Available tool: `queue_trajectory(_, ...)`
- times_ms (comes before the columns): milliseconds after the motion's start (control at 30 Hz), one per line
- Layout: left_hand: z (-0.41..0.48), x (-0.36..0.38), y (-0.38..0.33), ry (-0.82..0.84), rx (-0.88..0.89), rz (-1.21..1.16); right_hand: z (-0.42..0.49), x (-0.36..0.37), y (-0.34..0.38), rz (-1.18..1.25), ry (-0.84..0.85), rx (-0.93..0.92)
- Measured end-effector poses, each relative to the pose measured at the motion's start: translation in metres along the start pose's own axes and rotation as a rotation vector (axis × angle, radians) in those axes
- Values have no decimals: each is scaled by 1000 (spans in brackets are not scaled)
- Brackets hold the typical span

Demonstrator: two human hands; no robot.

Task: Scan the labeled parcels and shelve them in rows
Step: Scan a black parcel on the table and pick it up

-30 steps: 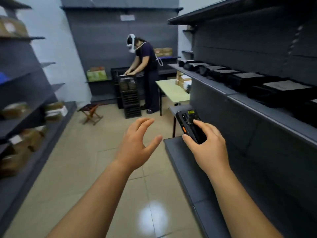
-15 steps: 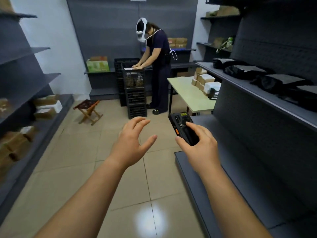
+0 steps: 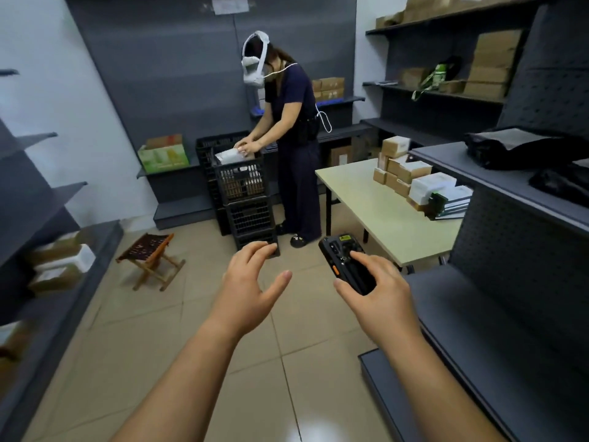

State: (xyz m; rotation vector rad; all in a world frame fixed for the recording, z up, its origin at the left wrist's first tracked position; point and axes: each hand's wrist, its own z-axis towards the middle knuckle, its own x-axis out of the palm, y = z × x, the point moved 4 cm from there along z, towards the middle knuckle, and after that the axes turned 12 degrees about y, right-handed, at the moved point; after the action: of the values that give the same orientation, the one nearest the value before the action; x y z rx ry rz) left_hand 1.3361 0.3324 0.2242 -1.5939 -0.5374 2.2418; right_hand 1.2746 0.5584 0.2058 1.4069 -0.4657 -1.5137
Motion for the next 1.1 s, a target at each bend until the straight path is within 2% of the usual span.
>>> queue_trajectory(233, 146, -14, 119, -41, -10, 2, 181, 91, 9, -5, 69, -44)
queue_trajectory(367, 245, -5, 191, -25, 30, -38, 279, 141, -6, -39, 47, 0)
queue_trajectory(500, 359, 6, 235, 39, 116, -68, 371, 160, -19, -77, -33, 72)
queue_trajectory(633, 468, 32, 248, 140, 189, -80, 444, 150, -46, -112, -134, 172)
queue_trajectory(767, 557, 92, 242, 270, 301, -138, 495, 127, -100, -105, -278, 300)
queue_trajectory(1100, 760, 242, 191, 539, 514, -152, 624, 62, -224, -148, -476, 549)
